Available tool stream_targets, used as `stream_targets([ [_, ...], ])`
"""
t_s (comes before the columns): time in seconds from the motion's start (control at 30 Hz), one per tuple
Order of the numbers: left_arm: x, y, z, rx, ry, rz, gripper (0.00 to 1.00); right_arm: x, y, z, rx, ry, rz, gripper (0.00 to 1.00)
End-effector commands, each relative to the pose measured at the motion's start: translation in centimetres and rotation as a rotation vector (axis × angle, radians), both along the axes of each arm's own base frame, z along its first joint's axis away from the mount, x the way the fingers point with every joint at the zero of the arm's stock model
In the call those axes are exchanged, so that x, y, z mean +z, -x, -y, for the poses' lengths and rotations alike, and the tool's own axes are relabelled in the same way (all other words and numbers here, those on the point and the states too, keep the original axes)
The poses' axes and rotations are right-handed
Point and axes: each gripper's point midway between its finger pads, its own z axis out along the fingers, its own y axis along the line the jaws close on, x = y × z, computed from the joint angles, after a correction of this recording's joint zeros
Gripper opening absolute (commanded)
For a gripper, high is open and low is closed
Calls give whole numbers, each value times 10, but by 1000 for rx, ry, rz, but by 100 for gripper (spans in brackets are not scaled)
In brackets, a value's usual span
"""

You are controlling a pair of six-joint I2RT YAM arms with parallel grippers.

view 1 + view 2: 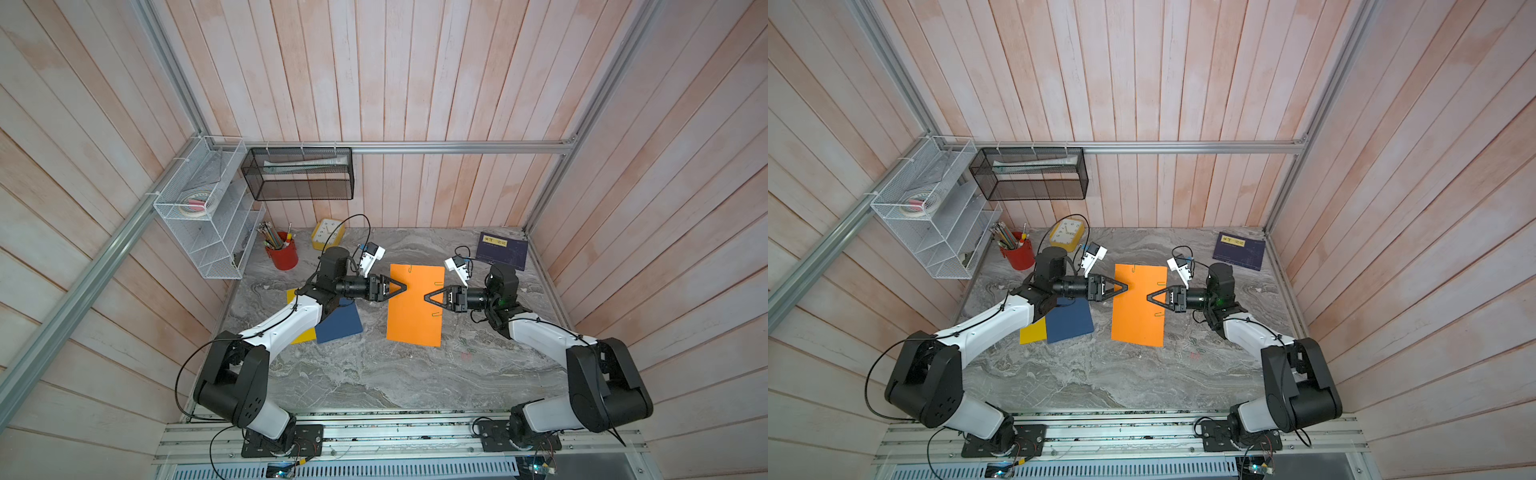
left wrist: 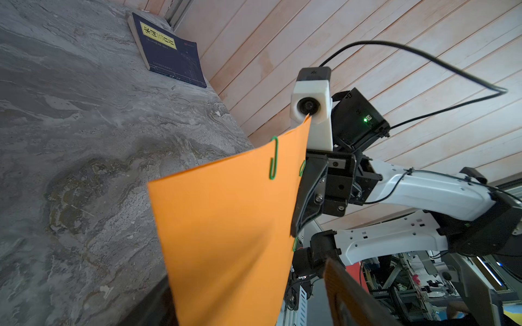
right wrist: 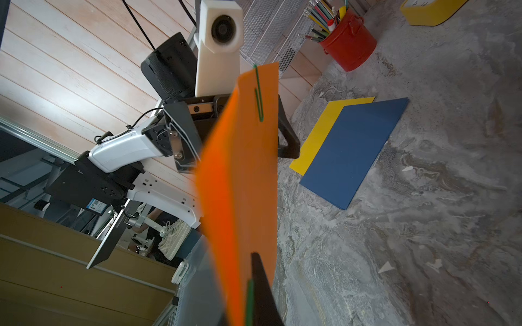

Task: Unclip the paperclips from the documents
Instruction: Pick up the document from the center of the board.

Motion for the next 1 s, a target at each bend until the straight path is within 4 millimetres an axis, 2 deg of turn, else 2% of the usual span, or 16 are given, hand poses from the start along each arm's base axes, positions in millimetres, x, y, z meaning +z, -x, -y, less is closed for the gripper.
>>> stream_targets([
  [0.0, -3, 1, 2, -19, 5, 3, 80, 17, 5, 1, 32, -36, 59, 0],
  [0.07, -4, 2, 3, -28, 11, -4, 80, 19, 6, 1, 37, -36, 63, 0],
  [0.2, 3, 5, 6, -46, 36, 5, 74, 6, 0, 1, 20, 0, 31, 0],
  [0.43, 14, 8, 6, -53, 54, 25, 52, -14, -16, 1, -39, 56, -16, 0],
  [0.6, 12, 9, 7, -55, 46, 20, 40, -15, -20, -1, -41, 62, -22, 0],
  [0.97, 5, 3, 12, -48, 7, 23, 32, -19, -12, -15, 5, 86, -17, 0],
])
